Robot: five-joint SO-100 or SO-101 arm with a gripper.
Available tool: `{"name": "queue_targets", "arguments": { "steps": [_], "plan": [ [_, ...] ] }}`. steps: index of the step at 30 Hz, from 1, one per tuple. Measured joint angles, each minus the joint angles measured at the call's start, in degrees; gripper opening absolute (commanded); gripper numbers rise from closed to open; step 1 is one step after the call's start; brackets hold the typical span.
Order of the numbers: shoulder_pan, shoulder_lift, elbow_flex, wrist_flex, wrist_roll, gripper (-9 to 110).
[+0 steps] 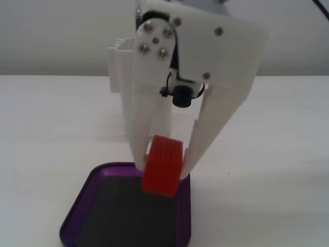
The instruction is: Pick up the red cube and place it in the box.
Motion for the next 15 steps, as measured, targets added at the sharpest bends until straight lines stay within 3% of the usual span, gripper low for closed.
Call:
{"name": "queue_targets", "arguments": {
  "steps": [7,15],
  "plan": [
    [6.2,-7.7,-3.1,0.0,0.0,-1],
    [6.2,-8.7,-3.2,0.0,0.0,-1]
  ]
}}
